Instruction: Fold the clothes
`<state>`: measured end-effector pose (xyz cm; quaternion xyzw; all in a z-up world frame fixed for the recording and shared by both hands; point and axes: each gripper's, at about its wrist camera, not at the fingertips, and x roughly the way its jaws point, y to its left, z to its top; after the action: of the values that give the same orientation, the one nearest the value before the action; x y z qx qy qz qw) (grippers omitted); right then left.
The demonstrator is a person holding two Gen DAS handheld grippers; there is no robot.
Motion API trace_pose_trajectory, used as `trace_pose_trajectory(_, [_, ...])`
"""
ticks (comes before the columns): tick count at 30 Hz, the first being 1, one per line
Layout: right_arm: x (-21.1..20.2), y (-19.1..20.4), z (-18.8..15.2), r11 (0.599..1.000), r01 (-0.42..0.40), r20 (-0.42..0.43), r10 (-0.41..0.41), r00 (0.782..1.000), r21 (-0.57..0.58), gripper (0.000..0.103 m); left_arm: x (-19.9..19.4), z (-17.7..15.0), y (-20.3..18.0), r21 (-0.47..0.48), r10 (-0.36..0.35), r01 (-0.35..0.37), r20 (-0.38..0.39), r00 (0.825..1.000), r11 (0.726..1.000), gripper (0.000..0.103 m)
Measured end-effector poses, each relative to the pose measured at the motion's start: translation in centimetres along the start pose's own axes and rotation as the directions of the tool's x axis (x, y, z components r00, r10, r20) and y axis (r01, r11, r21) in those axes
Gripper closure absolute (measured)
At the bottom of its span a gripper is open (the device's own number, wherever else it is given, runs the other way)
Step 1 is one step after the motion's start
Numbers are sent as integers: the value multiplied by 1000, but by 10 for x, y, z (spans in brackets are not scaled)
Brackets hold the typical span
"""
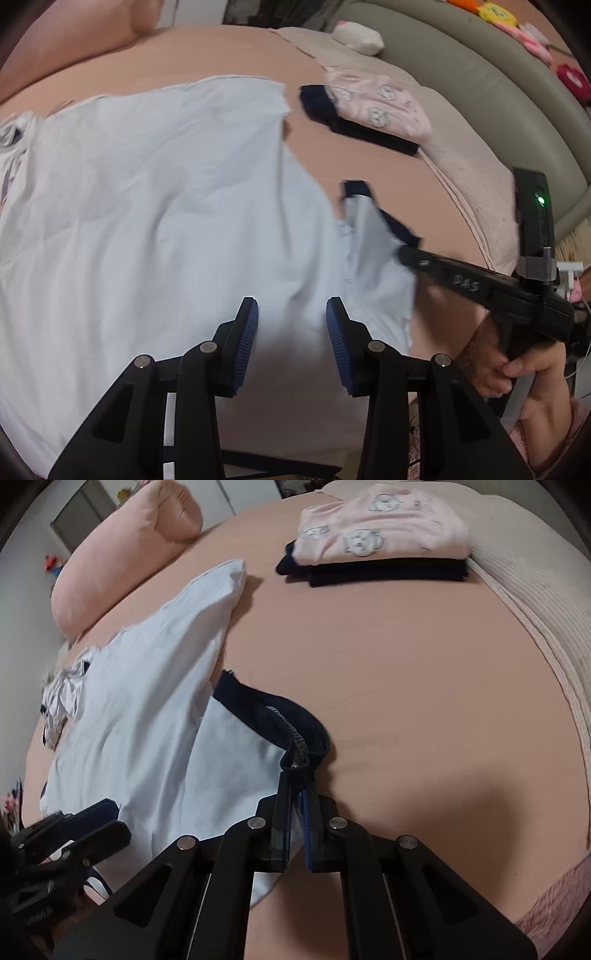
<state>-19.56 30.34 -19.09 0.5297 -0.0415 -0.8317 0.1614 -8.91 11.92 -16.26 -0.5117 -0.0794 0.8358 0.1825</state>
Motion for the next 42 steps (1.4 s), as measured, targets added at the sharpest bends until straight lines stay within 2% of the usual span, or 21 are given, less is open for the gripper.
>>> trace_pose_trajectory(6, [-20,-6,-18,992,125,33,-125,992,3,100,-7,3,8,18,25,-26,38,999,1000,62])
trace_pose_trajectory(8, [-28,-5,-24,987,161,47,-161,986,-2,100,3,4,12,19,33,-33,10,999,999,59])
trace_pose_trajectory(10, [-35,-5,-29,985,174,45,-174,984,3,100,21,-1,14,31,65,-64,-39,997,997,59])
trace_pose_trajectory(13, [-42,-7,-36,987,158,42,-159,986,22,100,23,-5,4,103,110,-108,-18,994,989,57])
trace_pose_trajectory(14, [-43,-7,-32,993,118,53,-119,991,33,100,20,-4,4,99,93,-91,-15,996,991,57])
trace_pose_trajectory(16, [-48,-5,-23,998,21,86,-26,996,54,100,11,-1,12,46,4,-3,-9,1000,999,57])
trace_pose_trajectory(17, [-53,-1,-18,997,-51,101,46,994,50,100,6,1,17,15,-28,28,1,1000,999,57])
trace_pose_trajectory(19, [-61,21,-8,980,-198,102,198,975,-6,99,-5,3,31,-46,-52,53,34,998,998,57])
trace_pose_trajectory(20, [-65,32,-2,962,-271,98,273,957,-36,99,-9,5,37,-65,-46,49,47,998,997,57])
trace_pose_trajectory(22, [-64,64,-2,926,-361,54,368,928,-115,97,-10,6,49,-111,-84,89,50,995,990,57])
trace_pose_trajectory(25, [-33,103,-20,914,-344,-63,339,939,-213,95,-8,6,63,-189,-167,174,52,985,966,57])
trace_pose_trajectory(27, [-6,108,-34,930,-296,-131,273,953,-217,94,-3,5,66,-225,-212,219,55,976,949,57])
trace_pose_trajectory(28, [-8,104,-36,930,-306,-142,281,949,-205,93,0,6,64,-230,-223,229,52,973,946,57])
trace_pose_trajectory(30, [-20,95,-40,925,-335,-150,311,939,-178,88,2,6,58,-216,-252,255,45,967,942,57])
trace_pose_trajectory(32, [-49,79,-40,912,-381,-67,376,924,-150,66,3,5,49,-195,-281,284,42,959,939,57])
trace_pose_trajectory(33, [-65,69,-39,905,-404,-16,406,914,-129,63,2,4,44,-182,-295,298,44,954,937,57])
trace_pose_trajectory(37, [-80,19,-32,939,-343,123,336,934,35,63,14,-1,22,-165,-257,254,3,966,953,57])
trace_pose_trajectory(40, [-51,10,-29,985,-171,1,171,985,28,71,18,-2,12,-140,-215,212,-3,977,967,61])
trace_pose_trajectory(41, [-44,13,-31,988,-155,-25,155,988,3,71,19,-3,8,-132,-201,198,-5,980,971,68])
trace_pose_trajectory(42, [-40,16,-35,986,-167,-42,167,985,-13,71,20,-3,5,-124,-187,184,-6,982,975,83])
